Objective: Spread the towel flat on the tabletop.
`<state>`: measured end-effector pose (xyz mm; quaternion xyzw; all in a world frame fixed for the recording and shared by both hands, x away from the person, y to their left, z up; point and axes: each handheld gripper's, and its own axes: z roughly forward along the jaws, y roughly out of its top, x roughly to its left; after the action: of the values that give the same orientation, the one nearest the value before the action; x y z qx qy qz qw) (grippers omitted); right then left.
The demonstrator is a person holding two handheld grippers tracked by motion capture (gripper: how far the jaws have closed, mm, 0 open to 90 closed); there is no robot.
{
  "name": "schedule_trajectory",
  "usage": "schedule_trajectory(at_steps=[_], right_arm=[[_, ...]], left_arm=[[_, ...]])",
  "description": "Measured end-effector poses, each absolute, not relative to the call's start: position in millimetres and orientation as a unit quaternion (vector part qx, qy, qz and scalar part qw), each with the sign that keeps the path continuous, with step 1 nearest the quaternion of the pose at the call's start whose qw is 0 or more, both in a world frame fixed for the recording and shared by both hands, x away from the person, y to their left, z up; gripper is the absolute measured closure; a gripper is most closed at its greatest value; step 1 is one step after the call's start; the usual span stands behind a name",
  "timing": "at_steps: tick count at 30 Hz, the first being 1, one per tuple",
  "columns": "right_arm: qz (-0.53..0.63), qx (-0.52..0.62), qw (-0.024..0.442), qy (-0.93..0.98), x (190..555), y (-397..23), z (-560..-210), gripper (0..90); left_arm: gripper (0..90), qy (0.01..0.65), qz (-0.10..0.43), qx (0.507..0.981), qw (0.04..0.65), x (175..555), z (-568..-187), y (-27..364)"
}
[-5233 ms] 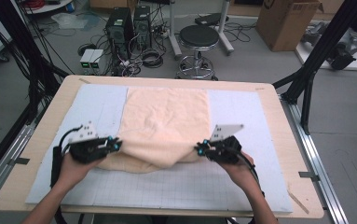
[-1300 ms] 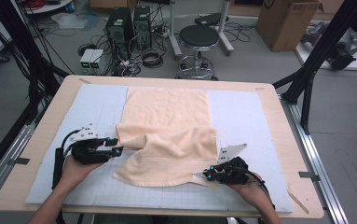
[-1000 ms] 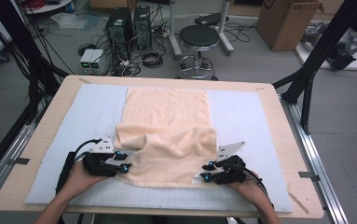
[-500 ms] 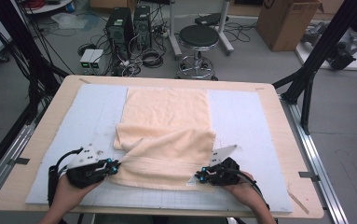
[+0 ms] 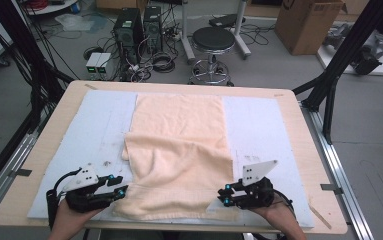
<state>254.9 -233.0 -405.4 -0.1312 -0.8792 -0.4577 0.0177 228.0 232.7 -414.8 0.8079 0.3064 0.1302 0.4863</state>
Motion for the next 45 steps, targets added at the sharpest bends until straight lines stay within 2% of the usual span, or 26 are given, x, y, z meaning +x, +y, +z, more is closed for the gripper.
schedule_trajectory(at_steps=[2, 5, 7, 9, 11, 17, 23, 30, 31, 33, 35, 36, 40, 42, 45], right_arm=[[-0.469, -0.138, 0.022, -0.872, 261.6, -234.3, -405.5, 69.6], [-0.455, -0.159, -0.006, -0.876, 271.5, -230.4, -409.1, 64.4], [-0.425, -0.179, -0.022, -0.887, 278.5, -224.6, -416.6, 61.0], [-0.406, -0.185, -0.016, -0.895, 284.9, -218.4, -426.3, 60.5], [-0.374, -0.188, -0.024, -0.908, 289.6, -211.3, -436.4, 64.9], [-0.380, -0.179, -0.018, -0.907, 291.1, -208.6, -438.4, 85.2], [-0.406, -0.160, 0.001, -0.900, 276.5, -208.6, -428.3, 86.7], [-0.437, -0.130, 0.018, -0.890, 244.7, -207.4, -409.7, 86.1], [-0.441, -0.120, 0.019, -0.889, 240.1, -206.0, -407.2, 84.9], [-0.449, -0.107, 0.025, -0.887, 233.6, -203.9, -402.0, 74.0], [-0.452, -0.117, 0.010, -0.885, 235.4, -202.4, -396.9, 68.2], [-0.444, -0.123, -0.005, -0.887, 239.6, -201.1, -395.7, 64.0], [-0.414, -0.158, -0.030, -0.896, 266.8, -193.6, -407.2, 57.8], [-0.392, -0.177, -0.030, -0.902, 278.8, -190.7, -418.0, 54.6], [-0.358, -0.188, -0.031, -0.914, 287.0, -187.9, -432.8, 58.8]], left_arm=[[60.2, 0.302, 0.124, 0.809, 0.488, 238.6, -417.2, 229.7], [58.5, 0.289, 0.106, 0.813, 0.495, 254.3, -421.2, 221.5], [56.5, 0.267, 0.091, 0.831, 0.479, 260.4, -426.0, 211.8], [55.8, 0.254, 0.070, 0.853, 0.450, 265.3, -432.6, 203.6], [57.8, 0.247, 0.054, 0.870, 0.424, 268.4, -439.0, 198.9], [81.4, 0.257, 0.063, 0.869, 0.419, 271.2, -441.6, 201.2], [83.8, 0.254, 0.104, 0.854, 0.442, 251.8, -427.6, 218.3], [83.7, 0.250, 0.099, 0.834, 0.482, 214.5, -410.4, 243.7], [83.5, 0.245, 0.094, 0.833, 0.487, 208.5, -409.1, 245.7], [78.9, 0.238, 0.097, 0.832, 0.492, 201.1, -407.8, 247.9], [61.7, 0.239, 0.096, 0.830, 0.495, 202.3, -408.6, 246.1], [59.6, 0.237, 0.090, 0.830, 0.497, 205.4, -409.9, 243.7], [52.6, 0.235, 0.076, 0.846, 0.473, 227.8, -417.7, 230.3], [52.2, 0.234, 0.065, 0.855, 0.457, 237.4, -425.1, 223.6], [53.5, 0.237, 0.051, 0.871, 0.428, 245.5, -435.1, 216.7]])
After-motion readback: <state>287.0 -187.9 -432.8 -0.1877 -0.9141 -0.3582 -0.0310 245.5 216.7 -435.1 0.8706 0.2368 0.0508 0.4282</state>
